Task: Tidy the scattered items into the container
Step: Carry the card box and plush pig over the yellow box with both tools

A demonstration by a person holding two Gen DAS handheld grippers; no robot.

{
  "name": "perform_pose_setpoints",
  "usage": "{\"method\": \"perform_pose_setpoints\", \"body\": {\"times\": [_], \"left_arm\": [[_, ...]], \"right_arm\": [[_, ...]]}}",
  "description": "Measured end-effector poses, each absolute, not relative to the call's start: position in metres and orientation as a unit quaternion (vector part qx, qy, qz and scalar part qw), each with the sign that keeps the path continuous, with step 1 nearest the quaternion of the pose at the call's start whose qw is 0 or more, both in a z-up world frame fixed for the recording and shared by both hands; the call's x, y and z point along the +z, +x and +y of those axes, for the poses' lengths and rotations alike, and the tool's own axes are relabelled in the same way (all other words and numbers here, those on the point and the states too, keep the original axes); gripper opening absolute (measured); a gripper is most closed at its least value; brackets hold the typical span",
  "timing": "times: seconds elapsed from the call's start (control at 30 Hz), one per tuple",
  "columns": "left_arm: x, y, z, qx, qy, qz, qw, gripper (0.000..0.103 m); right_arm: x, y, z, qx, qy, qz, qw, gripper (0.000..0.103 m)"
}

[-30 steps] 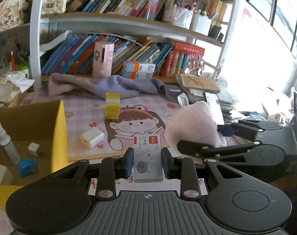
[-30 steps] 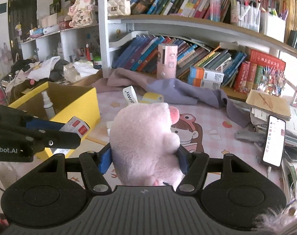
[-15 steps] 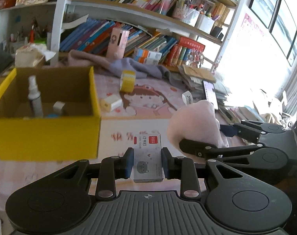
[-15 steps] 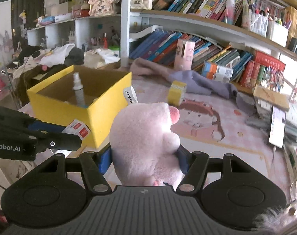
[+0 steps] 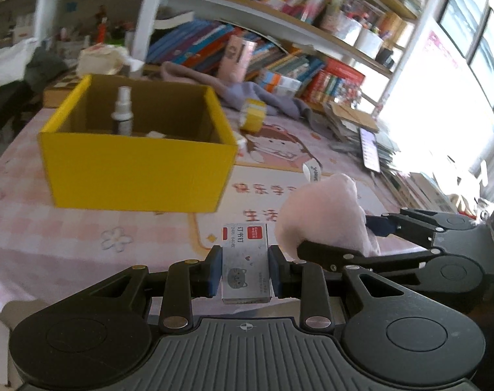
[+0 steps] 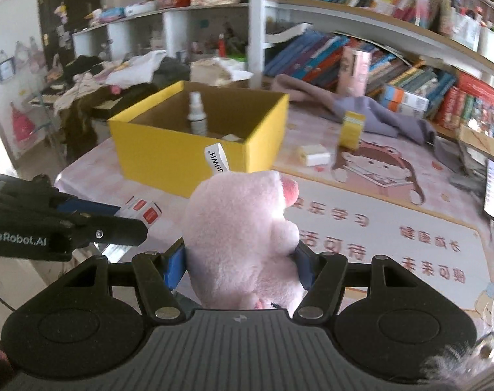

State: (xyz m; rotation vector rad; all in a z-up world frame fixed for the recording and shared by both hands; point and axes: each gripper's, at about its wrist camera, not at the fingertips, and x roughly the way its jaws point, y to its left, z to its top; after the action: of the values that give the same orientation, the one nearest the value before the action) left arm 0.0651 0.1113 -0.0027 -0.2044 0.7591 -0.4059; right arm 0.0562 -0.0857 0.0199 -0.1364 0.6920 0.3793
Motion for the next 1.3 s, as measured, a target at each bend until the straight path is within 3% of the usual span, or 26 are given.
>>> {"method": "perform_pose_setpoints", "body": {"times": [0.87,1.3], "left_arm": [[-0.001,0.046,0.148,-0.141,-0.117,0.358,0.916,0.028],[0.013,0.076,0.152,-0.121,-0.097,0.340,0.928,0.028]], "right_arm": [[0.028,0.054,-0.035,0.258,-0.105,0.327,0.903,0.062],[0.033,0.087,-0.025,0.284,-0.110,0.299,0.904,0.062]]}}
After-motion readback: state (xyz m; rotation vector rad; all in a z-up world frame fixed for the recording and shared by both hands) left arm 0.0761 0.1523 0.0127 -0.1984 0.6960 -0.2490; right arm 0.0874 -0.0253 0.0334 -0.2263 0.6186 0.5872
